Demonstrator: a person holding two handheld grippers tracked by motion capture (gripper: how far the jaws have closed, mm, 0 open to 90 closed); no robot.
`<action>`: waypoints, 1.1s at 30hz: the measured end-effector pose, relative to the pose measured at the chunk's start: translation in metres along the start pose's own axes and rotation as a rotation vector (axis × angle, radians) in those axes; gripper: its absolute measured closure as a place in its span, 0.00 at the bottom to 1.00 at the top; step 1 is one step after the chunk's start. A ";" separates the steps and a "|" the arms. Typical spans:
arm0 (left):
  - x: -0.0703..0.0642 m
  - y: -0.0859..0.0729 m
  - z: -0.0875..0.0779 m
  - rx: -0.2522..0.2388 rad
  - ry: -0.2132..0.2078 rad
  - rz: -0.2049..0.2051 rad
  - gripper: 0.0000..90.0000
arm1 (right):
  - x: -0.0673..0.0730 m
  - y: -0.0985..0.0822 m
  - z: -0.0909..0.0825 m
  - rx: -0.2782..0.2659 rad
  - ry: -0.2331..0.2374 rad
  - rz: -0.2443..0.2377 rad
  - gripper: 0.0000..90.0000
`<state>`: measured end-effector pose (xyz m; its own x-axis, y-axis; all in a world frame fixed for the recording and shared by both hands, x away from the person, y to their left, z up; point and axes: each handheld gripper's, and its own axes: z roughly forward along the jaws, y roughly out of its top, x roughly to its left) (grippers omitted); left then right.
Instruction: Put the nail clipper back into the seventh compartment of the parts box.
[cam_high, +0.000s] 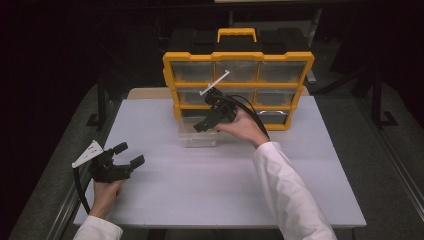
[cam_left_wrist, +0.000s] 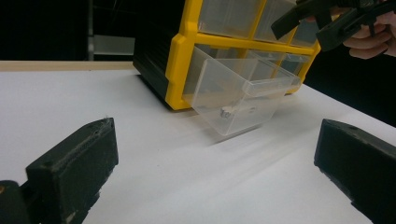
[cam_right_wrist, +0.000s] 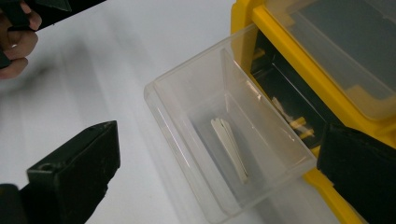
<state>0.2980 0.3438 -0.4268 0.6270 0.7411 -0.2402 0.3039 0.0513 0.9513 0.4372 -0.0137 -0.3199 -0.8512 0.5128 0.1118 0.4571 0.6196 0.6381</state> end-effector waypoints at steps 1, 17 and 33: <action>0.000 0.000 0.000 0.000 0.000 0.000 0.00 | -0.001 -0.002 -0.001 -0.008 0.000 -0.002 0.00; 0.000 -0.001 0.000 0.003 0.002 -0.008 0.00 | -0.007 -0.028 -0.020 -0.069 -0.020 0.035 0.00; -0.001 -0.002 0.000 0.012 0.006 -0.004 0.00 | -0.006 -0.058 -0.042 -0.148 -0.035 0.025 0.00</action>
<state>0.2967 0.3437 -0.4286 0.6215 0.7447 -0.2430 0.3150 0.0464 0.9480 0.4048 -0.0771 -0.3257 -0.8294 0.5491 0.1035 0.4324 0.5135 0.7412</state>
